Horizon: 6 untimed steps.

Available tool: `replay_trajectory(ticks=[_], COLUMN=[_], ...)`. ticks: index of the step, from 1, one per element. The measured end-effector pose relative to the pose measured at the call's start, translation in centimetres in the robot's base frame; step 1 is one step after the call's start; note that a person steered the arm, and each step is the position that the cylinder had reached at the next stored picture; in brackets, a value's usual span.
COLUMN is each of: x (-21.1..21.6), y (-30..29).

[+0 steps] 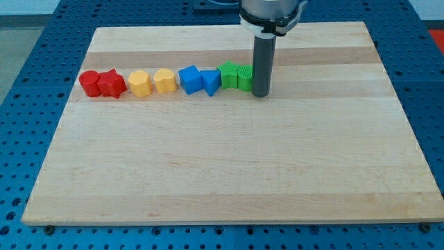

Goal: Touch the top left side of the green star

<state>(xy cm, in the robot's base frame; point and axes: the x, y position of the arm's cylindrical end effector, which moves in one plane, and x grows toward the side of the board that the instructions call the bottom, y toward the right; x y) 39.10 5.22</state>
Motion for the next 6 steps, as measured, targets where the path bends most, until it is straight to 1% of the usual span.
replay_trajectory(ticks=[1, 2, 3, 4, 5, 6], x=[0.0, 0.0, -1.8, -6.3, -8.7, -8.9], y=[0.0, 4.7, 11.5, 12.1, 7.7, 0.0])
